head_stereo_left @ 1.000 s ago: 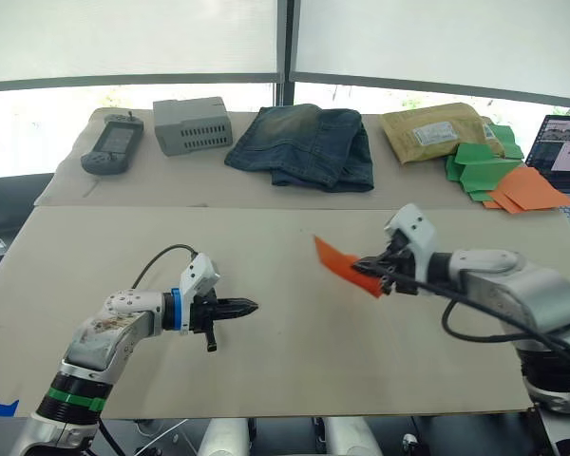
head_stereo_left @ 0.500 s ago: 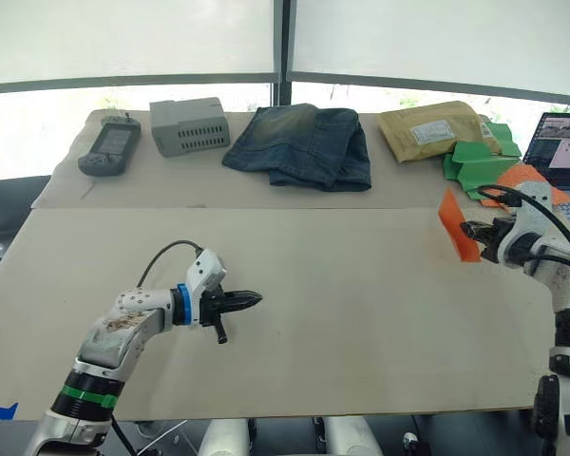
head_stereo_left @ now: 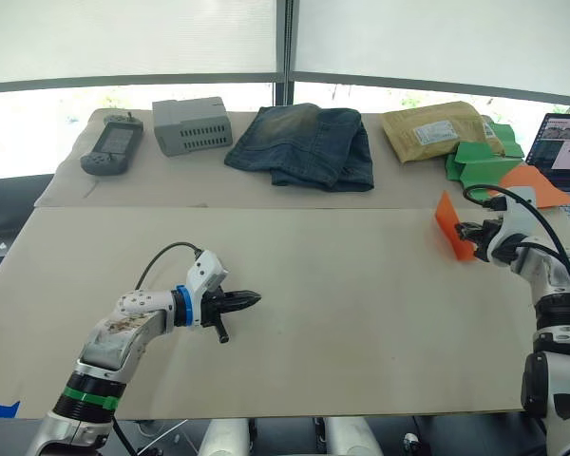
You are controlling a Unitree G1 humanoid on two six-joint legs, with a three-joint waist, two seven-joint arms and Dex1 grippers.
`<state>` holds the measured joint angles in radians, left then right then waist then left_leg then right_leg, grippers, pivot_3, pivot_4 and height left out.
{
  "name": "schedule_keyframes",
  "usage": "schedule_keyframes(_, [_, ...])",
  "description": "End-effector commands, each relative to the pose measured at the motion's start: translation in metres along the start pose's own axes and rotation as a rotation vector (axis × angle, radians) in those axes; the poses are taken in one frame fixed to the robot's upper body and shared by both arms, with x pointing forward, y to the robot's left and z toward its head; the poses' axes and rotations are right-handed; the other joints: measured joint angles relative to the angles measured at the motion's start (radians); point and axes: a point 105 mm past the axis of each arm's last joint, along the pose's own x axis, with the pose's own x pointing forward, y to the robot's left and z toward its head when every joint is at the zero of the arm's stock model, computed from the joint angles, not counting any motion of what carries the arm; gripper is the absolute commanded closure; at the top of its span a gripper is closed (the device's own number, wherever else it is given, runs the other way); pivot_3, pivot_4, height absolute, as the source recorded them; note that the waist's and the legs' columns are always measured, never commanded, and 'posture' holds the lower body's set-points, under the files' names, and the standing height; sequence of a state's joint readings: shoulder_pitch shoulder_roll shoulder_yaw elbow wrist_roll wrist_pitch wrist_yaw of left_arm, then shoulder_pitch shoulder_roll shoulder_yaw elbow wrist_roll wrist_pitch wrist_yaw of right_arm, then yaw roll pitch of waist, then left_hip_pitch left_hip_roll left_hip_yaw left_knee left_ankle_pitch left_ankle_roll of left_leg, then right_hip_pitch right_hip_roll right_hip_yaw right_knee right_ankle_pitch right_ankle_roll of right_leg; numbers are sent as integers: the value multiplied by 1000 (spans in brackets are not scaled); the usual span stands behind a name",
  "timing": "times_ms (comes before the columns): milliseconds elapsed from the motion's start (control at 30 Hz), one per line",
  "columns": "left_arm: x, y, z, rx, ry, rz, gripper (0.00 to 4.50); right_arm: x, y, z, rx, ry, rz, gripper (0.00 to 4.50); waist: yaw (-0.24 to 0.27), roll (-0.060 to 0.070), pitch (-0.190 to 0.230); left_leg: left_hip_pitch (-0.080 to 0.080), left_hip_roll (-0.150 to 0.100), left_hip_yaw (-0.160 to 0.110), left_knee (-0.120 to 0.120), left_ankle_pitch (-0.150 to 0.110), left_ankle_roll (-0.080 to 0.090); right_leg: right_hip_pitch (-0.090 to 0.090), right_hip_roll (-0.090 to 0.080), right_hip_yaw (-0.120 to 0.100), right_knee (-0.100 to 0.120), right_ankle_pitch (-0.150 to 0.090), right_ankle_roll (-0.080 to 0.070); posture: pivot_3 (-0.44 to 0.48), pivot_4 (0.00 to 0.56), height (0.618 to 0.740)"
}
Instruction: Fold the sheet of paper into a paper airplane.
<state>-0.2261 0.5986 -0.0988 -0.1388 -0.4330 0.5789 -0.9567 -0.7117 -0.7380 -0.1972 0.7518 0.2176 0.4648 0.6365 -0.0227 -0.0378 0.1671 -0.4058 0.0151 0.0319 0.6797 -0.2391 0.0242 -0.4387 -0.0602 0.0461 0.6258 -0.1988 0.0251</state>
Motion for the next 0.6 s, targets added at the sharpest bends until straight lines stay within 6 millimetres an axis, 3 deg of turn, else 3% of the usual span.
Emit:
schedule_keyframes(33, [-2, -2, 8, 28, -29, -13, 4500, -5, -4, 17, -71, -24, 2, 4463, 0, 0, 0, 0, 0, 0, 0, 0, 0, 0, 0, 0, 0, 0, 0, 0, 150, 722])
schedule_keyframes(133, [-2, -2, 8, 33, -27, -13, 4500, -6, -6, 16, -78, -9, -16, 4463, 0, 0, 0, 1, 0, 0, 0, 0, 0, 0, 0, 0, 1, 0, 0, 0, 150, 722])
schedule_keyframes(367, [-4, -1, 8, 35, -20, -20, 4500, -15, -8, 27, -71, -17, -26, 2113, 2, 0, 0, 0, 0, 0, 0, 0, 0, 0, 0, 0, 0, 0, 0, 0, 150, 722])
schedule_keyframes(567, [-10, 2, 11, 13, -35, -20, 4500, -52, -7, 40, -52, -68, -2, 71, 11, 0, 0, 0, 0, -1, 0, 0, 0, 0, 0, -1, 0, 0, 0, 0, 150, 722])
schedule_keyframes(600, [-12, 3, 14, 5, -49, -20, 4500, -62, -1, 47, -53, -103, 34, 23, 12, 0, 0, -1, 0, -1, 0, 0, 0, 0, 0, -1, 0, 0, 0, 0, 150, 722])
